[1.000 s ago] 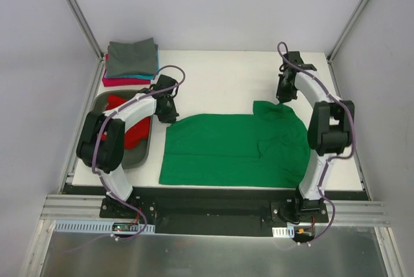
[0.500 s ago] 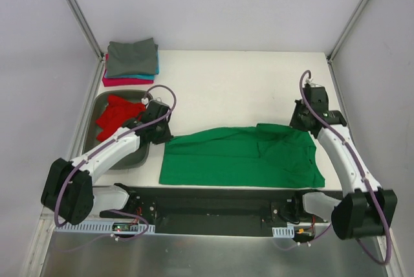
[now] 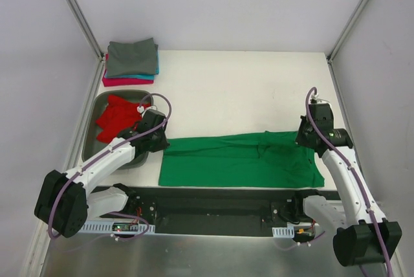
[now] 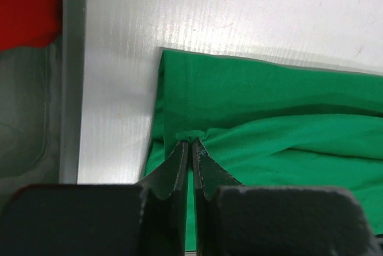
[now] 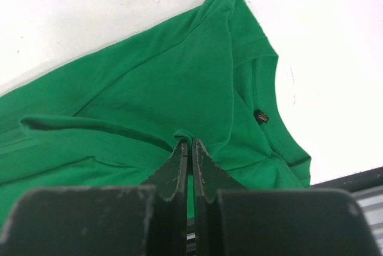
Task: Fold and stack the t-shirts
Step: Fold the other side of the tshirt into a rectangle
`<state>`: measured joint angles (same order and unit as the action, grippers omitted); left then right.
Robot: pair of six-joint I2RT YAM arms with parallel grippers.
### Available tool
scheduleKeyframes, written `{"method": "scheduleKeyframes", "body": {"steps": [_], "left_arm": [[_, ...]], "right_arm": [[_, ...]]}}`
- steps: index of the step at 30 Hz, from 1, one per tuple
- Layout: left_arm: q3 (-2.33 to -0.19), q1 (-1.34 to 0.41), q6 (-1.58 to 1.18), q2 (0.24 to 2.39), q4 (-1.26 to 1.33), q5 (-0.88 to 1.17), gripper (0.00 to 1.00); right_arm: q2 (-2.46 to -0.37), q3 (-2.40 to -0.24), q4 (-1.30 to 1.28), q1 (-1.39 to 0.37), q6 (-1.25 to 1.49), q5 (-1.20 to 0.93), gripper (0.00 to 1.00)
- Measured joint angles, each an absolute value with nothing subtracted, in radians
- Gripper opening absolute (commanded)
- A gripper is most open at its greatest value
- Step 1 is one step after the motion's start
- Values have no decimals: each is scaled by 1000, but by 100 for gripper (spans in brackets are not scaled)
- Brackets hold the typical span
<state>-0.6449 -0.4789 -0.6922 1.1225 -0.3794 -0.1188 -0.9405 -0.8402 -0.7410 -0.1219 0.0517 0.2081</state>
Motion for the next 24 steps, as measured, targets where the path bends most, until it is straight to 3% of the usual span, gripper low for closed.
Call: {"method": "scheduleKeyframes", "body": {"steps": [18,23,24], "left_arm": [[-630,-479,-692,1135,-350,-118,0],[-595,-479,-693,1145,-344,-105,13],[-588,-479,-693,1145,-344,-104,19]], "right_arm": [[-847,-772,-819,-79,53,245,9],[-838,-732,-834,-78,91,242,18],[-835,-729,-840,-78,103,244,23]]}}
